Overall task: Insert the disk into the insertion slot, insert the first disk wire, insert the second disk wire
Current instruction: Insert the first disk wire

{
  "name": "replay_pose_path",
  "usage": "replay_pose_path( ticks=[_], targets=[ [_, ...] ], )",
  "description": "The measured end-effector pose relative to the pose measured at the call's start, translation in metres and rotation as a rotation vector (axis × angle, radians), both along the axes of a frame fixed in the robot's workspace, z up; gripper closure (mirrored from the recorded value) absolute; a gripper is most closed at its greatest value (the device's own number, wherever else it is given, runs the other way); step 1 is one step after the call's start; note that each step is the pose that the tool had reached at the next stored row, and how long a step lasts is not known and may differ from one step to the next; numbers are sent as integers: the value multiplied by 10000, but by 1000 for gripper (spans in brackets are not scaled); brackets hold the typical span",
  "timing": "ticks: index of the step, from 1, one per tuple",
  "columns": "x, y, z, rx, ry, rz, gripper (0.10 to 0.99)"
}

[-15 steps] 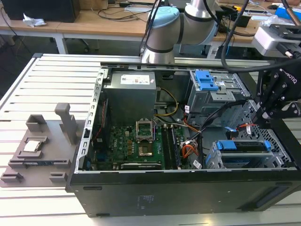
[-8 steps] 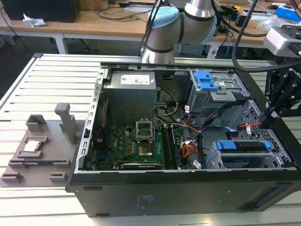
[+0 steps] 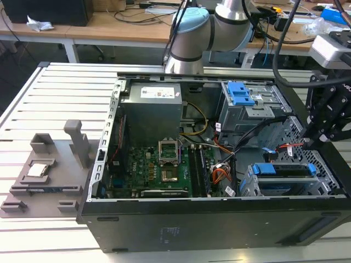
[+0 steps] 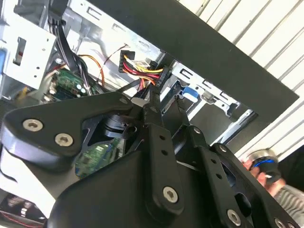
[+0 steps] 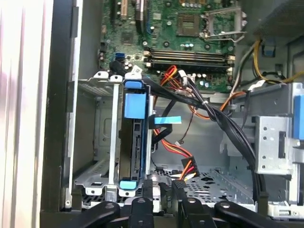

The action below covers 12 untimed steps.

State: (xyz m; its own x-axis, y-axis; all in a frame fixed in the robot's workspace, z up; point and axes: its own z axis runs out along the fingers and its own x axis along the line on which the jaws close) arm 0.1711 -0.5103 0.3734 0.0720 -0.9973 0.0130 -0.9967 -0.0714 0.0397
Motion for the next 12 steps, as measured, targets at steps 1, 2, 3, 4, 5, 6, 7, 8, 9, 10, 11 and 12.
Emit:
replay_pose_path(
  ticks=[1, 2, 3, 4, 5, 6, 7, 8, 9, 10, 11, 12],
  targets=[
    [0, 10, -14, -52, -1, 52, 788],
    [8, 24, -32, -179, 0, 71, 788],
    [13, 65, -59, -268, 0, 139, 788],
    [14, 101, -70, -268, -1, 221, 788],
    [14, 121, -76, -268, -2, 266, 788],
    [14, 139, -83, -268, -3, 310, 788],
    [14, 155, -95, -280, -3, 381, 788],
    [15, 162, -105, -297, -4, 434, 788],
    [18, 168, -117, -333, -4, 501, 788],
    [20, 170, -126, -362, -5, 547, 788],
    [25, 177, -148, -440, -4, 646, 788],
    [35, 178, -168, -503, -3, 667, 788]
  ],
)
